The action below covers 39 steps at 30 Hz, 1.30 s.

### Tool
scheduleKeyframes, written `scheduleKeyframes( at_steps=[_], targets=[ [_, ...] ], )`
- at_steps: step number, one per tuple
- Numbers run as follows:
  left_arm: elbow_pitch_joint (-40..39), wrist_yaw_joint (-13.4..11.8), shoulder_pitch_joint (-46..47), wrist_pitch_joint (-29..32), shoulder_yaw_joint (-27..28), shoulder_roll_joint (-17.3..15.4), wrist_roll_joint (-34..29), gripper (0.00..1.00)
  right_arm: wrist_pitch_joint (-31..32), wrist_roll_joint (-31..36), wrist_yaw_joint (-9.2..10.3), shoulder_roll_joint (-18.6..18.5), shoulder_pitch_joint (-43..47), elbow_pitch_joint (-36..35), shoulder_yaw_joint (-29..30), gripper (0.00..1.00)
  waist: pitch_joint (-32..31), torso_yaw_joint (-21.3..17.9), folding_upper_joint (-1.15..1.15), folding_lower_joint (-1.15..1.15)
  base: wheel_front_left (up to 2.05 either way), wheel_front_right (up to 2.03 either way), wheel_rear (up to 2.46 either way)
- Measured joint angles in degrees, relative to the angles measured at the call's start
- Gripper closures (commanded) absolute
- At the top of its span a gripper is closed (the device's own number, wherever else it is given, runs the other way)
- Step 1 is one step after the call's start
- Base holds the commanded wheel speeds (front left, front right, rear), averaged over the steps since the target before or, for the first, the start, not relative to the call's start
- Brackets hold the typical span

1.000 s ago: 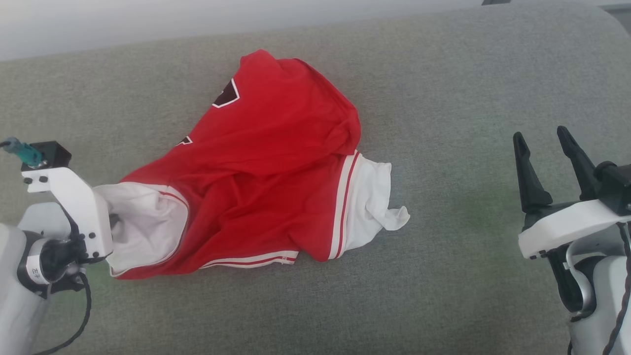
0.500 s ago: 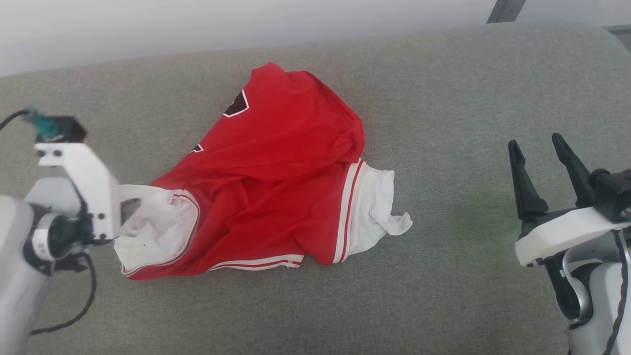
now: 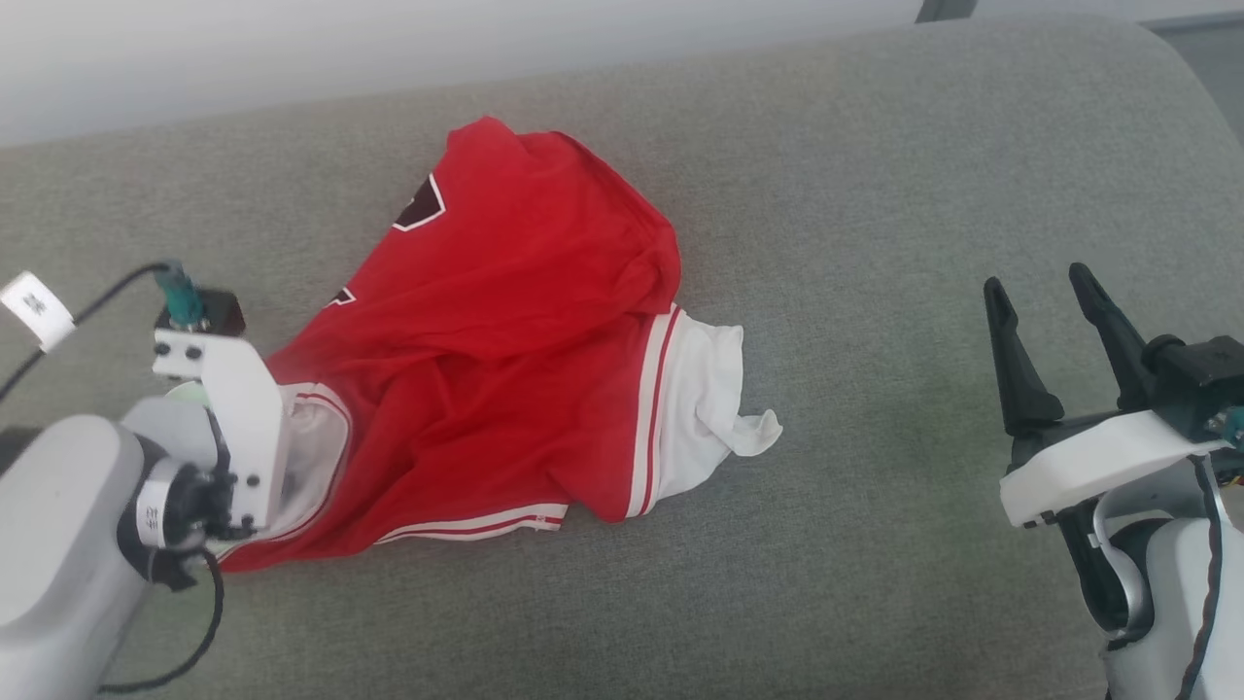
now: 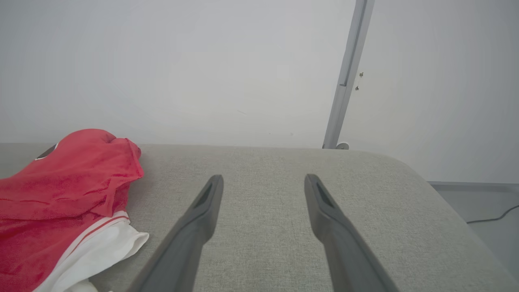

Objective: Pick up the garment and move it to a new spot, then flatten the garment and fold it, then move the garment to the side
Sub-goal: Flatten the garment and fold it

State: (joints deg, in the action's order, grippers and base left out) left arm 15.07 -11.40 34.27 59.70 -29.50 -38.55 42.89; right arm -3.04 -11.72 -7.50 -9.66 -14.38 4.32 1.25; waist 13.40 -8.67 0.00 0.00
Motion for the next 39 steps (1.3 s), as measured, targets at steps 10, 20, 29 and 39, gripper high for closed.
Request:
scheduleKeyframes(
  at_steps=[10,20,29,39],
  targets=[
    [6.3,4.49,0.28,-4.44,0.13,0.7,0.79,1.0,-0.49,0.05,0.0,0.05,-0.27,0.32,0.65,0.0,0.69,-0.41,0.0,0.0,0.0,0.0,0.0],
    [4.08,3.58,2.59,-8.43,4.74,-0.32,3.02,1.0,-0.41,0.27,0.0,-0.04,0.19,0.3,1.83,0.0,-0.48,1.87,0.0,0.0,0.0,0.0,0.0],
    [2.56,-0.25,-1.53,-12.16,13.45,-1.66,9.66,1.0,0.11,0.55,0.0,-0.02,0.68,-0.31,2.05,0.0,-0.51,2.6,0.0,0.0,0.0,0.0,0.0],
    [6.75,2.77,-5.73,-15.07,12.69,-1.47,9.99,1.0,0.47,0.54,0.0,-0.08,0.62,-0.23,2.22,0.0,0.12,2.51,0.0,0.0,0.0,0.0,0.0]
  ],
)
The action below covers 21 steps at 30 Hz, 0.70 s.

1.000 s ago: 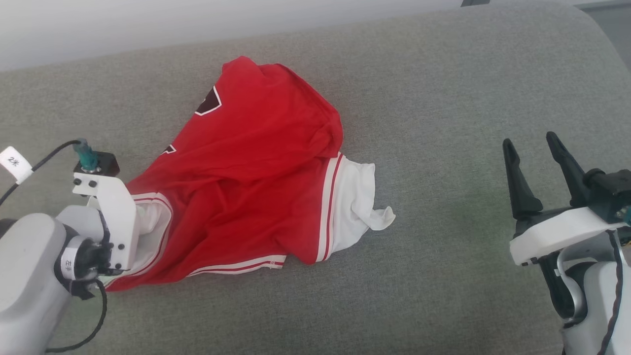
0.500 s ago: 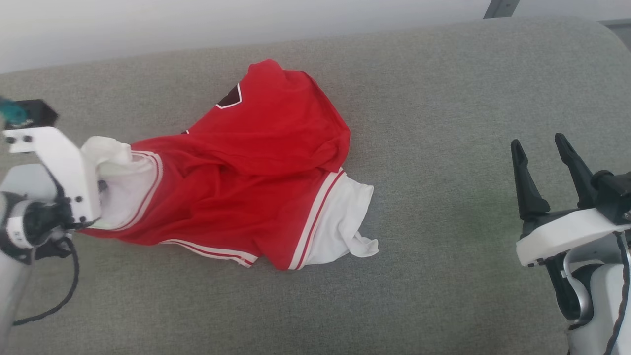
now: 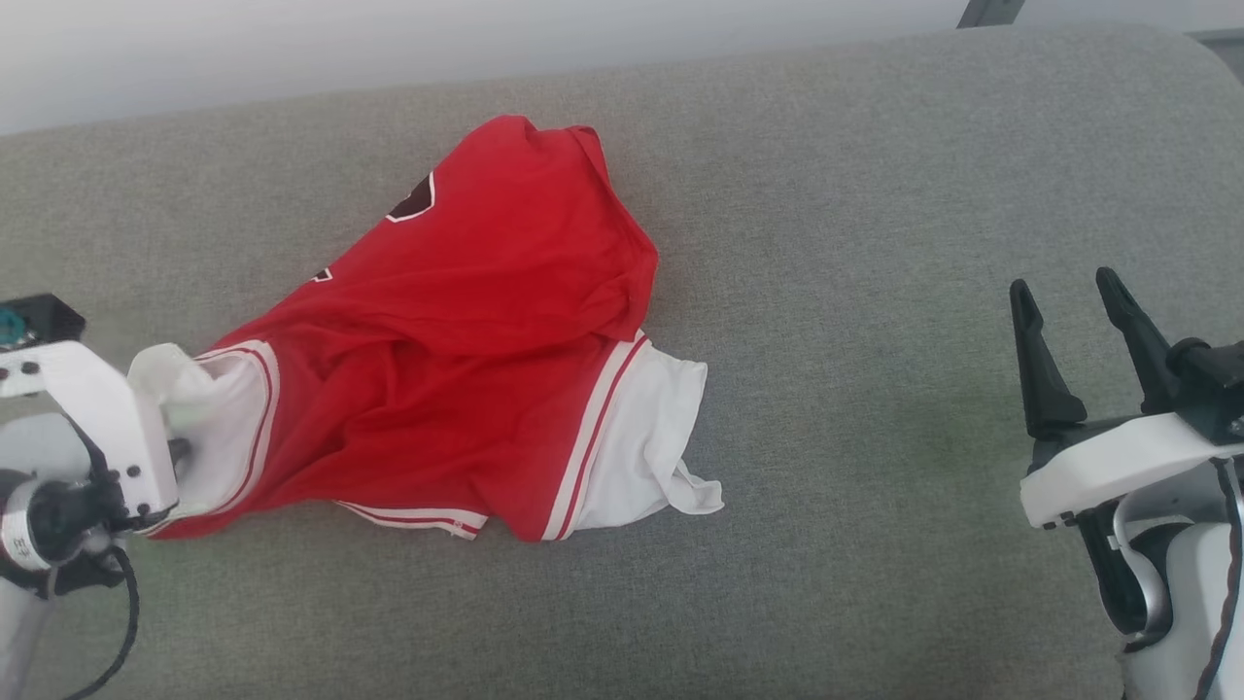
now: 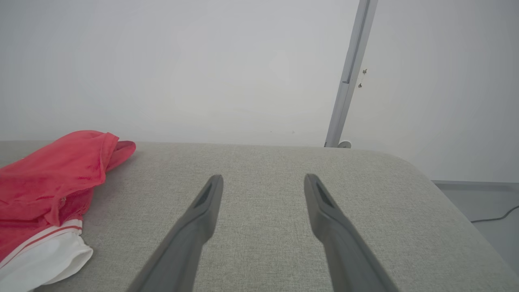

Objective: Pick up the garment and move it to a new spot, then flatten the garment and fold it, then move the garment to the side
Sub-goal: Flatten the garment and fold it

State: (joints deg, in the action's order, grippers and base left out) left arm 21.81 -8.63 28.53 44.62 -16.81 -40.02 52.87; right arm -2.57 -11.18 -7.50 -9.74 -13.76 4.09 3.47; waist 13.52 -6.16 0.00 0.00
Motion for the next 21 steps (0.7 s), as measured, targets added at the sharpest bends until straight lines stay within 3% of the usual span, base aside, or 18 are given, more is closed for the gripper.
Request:
scheduleKeyframes(
  at_steps=[1,3,4,5,14,21],
  targets=[
    [0.59,0.42,-0.02,-0.36,-0.16,0.14,-0.03,0.83,0.01,0.0,0.0,-0.01,-0.03,0.0,-0.03,0.0,0.05,-0.03,0.0,0.0,0.0,0.0,0.0],
    [1.72,0.89,0.22,-0.85,-0.3,0.44,-0.05,0.62,0.01,0.0,0.0,-0.03,-0.05,0.0,-0.04,0.0,0.11,-0.06,0.0,0.0,0.0,0.0,0.0],
    [2.09,1.01,0.46,-1.32,-0.48,0.51,-0.42,0.11,0.01,0.0,0.0,-0.05,-0.05,0.0,-0.07,0.0,0.13,-0.07,0.0,0.0,0.0,0.0,0.0],
    [2.09,1.01,0.46,-1.32,-0.48,0.51,-0.42,0.0,0.01,0.0,0.0,-0.05,-0.05,0.0,-0.07,0.0,0.13,-0.07,0.0,0.0,0.0,0.0,0.0],
    [-0.15,2.82,2.93,-5.15,-0.29,0.44,-1.25,0.0,0.33,0.0,0.0,-0.12,0.15,-0.15,-0.37,0.0,-0.3,0.34,0.0,0.0,0.0,0.0,0.0],
    [-6.09,4.89,1.75,-14.88,0.33,-0.37,-4.76,0.0,1.26,-0.46,0.0,-0.44,0.98,-0.3,-1.71,0.0,-1.07,1.5,0.0,0.0,0.0,0.0,0.0]
  ],
)
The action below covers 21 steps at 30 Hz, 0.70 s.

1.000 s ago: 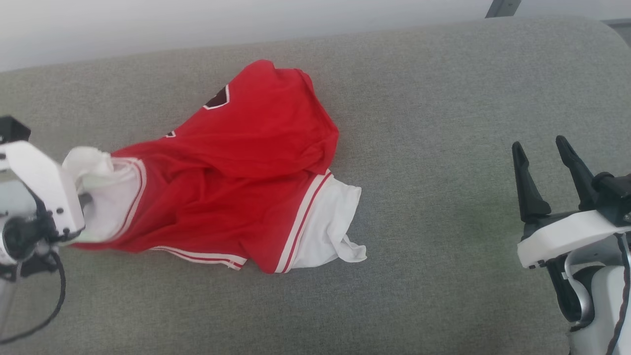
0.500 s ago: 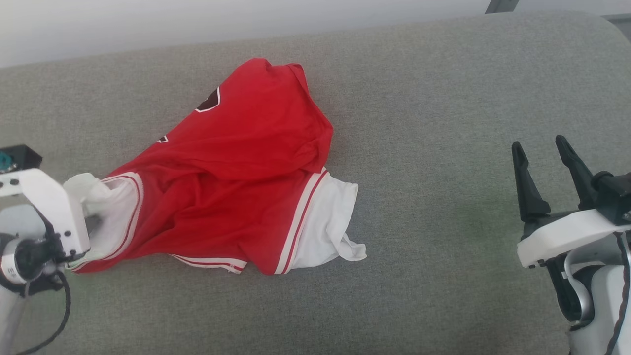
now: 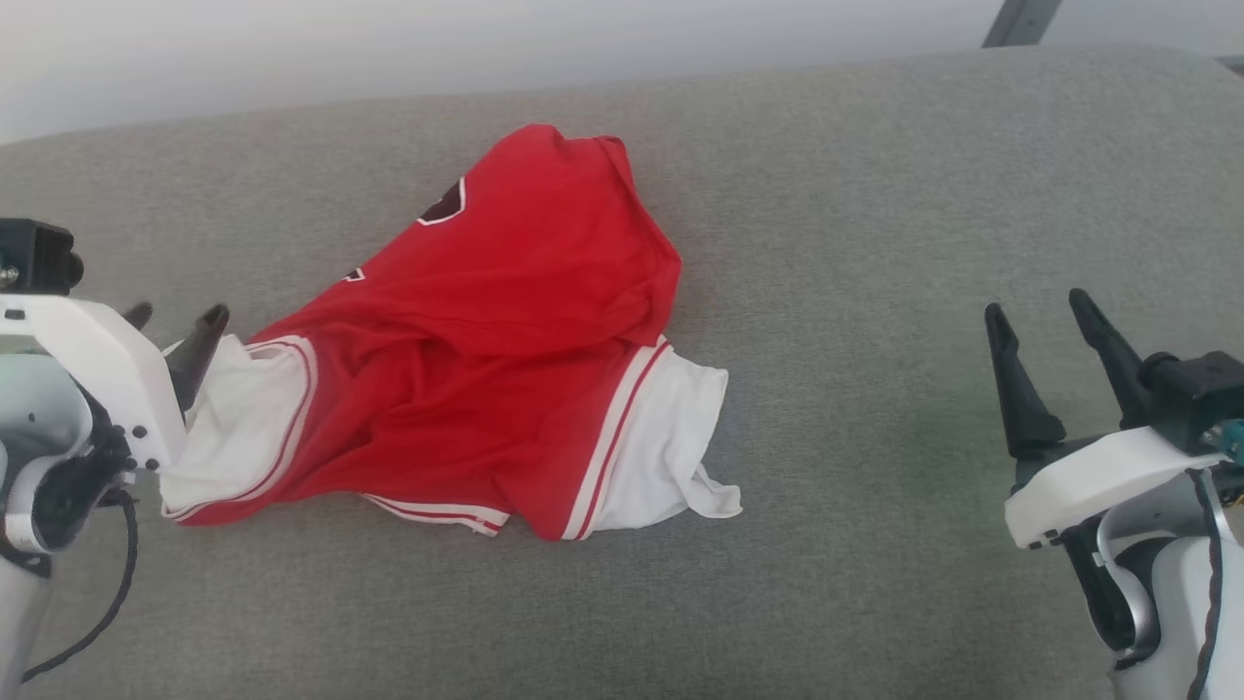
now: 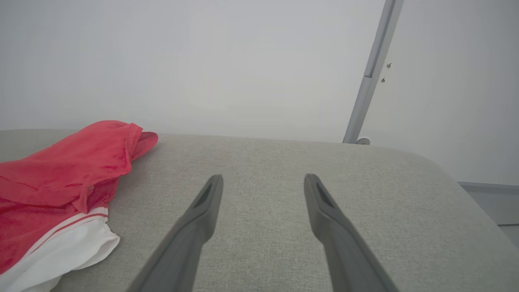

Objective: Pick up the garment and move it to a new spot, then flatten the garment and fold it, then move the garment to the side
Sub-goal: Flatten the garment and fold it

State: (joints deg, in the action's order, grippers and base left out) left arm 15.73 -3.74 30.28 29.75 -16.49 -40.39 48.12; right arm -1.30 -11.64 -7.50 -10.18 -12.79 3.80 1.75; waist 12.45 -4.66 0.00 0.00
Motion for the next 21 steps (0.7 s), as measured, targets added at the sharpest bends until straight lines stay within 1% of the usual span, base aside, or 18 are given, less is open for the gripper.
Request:
scheduleKeyframes(
  at_steps=[3,4,5,6,11,14,18,21],
  targets=[
    [-2.49,0.93,-1.77,-6.53,0.8,0.08,-2.03,0.0,0.81,-0.38,0.0,-0.54,0.53,-0.09,-1.02,0.0,-0.35,0.9,0.0,0.0,0.0,0.0,0.0],
    [-3.48,1.87,-2.4,-9.36,0.78,-0.18,-3.16,0.0,1.04,-0.6,0.0,-0.76,0.65,-0.1,-1.32,0.0,-0.47,1.24,0.0,0.0,0.0,0.0,0.0],
    [-4.03,1.93,-3.05,-11.7,1.37,0.08,-3.36,0.0,1.33,-0.75,0.0,-0.96,0.73,-0.09,-1.68,0.0,-0.59,1.6,0.0,0.0,0.0,0.0,0.0],
    [-4.35,1.68,-4.92,-15.59,2.2,0.52,-3.66,0.0,1.9,-1.43,0.0,-1.55,0.77,-0.1,-2.85,0.0,-0.87,2.39,0.0,0.0,0.0,0.0,0.0],
    [-5.55,3.1,-9.54,-26.35,3.47,1.29,-5.93,0.0,4.41,-3.82,0.01,-2.96,0.79,-0.03,-6.23,0.0,-1.57,4.5,0.0,0.0,0.0,0.0,0.0],
    [-5.82,3.5,-12.07,-32.85,4.11,2.7,-6.81,0.0,6.7,-5.68,0.01,-4.36,0.76,0.0,-8.83,0.0,-1.87,5.99,0.0,0.0,0.0,0.0,0.0],
    [-5.43,3.53,-15.3,-39.5,4.75,4.57,-7.39,0.0,10.98,-8.59,0.0,-6.38,0.33,-0.07,-12.38,0.0,-1.95,8.2,0.0,0.0,0.0,0.0,0.0],
    [-4.99,3.72,-17.03,-42.62,4.89,6.25,-8.38,0.0,14.85,-10.78,0.0,-8.11,-0.75,-0.05,-14.59,0.0,-1.83,9.92,0.0,0.0,0.0,0.0,0.0]
  ],
)
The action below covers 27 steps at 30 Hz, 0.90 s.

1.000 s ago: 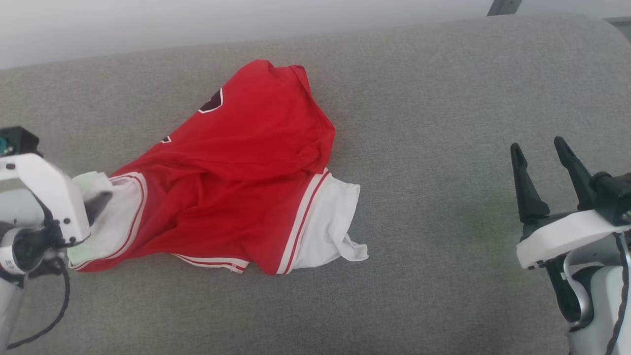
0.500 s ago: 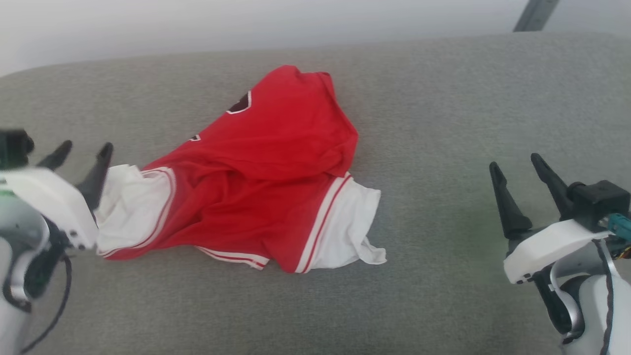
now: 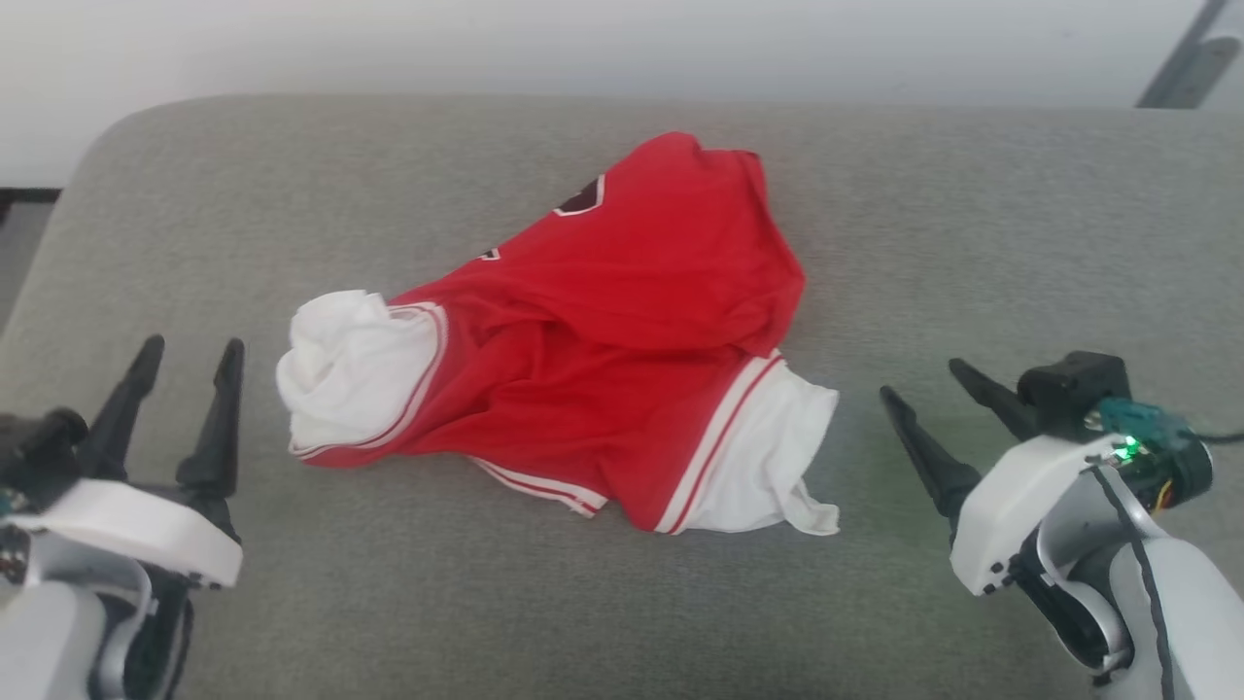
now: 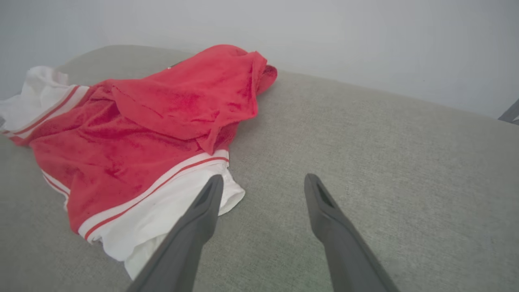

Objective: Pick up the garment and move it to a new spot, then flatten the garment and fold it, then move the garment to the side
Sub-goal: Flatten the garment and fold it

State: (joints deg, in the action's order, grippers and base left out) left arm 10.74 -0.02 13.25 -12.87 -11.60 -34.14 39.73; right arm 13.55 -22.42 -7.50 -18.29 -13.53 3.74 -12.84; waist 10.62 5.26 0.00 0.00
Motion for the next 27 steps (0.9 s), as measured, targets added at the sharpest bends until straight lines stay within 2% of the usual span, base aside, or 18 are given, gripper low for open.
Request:
scheduleKeyframes(
  at_steps=[5,16,21,26,27],
  targets=[
    [1.48,0.91,-1.57,-1.9,1.64,3.72,-1.07,0.0,7.59,-3.26,0.01,-1.92,-2.33,0.11,-2.98,0.0,0.6,2.94,0.0,0.0,0.0,0.0,0.0],
    [1.11,5.9,-2.81,-2.12,10.27,15.24,-8.0,0.0,25.84,-6.27,0.01,-6.97,-7.03,0.4,-9.78,0.0,3.26,10.25,0.0,0.0,0.0,0.0,0.0],
    [1.1,7.02,-2.85,-2.11,12.72,19.59,-9.66,0.0,29.73,-5.11,0.01,-8.33,-9.29,2.42,-12.57,0.0,4.74,13.21,0.0,0.0,0.0,0.0,0.0],
    [1.25,7.35,-2.85,-2.11,13.44,21.64,-11.07,0.0,31.17,-4.54,0.02,-8.82,-12.22,5.0,-15.95,0.01,5.75,14.98,0.0,0.0,0.0,0.0,0.0],
    [1.09,7.36,-2.85,-2.12,13.14,21.7,-11.07,0.0,31.25,-4.61,0.02,-8.95,-12.8,5.34,-16.66,1.0,5.86,15.12,0.0,0.0,0.0,0.0,0.0]
  ],
)
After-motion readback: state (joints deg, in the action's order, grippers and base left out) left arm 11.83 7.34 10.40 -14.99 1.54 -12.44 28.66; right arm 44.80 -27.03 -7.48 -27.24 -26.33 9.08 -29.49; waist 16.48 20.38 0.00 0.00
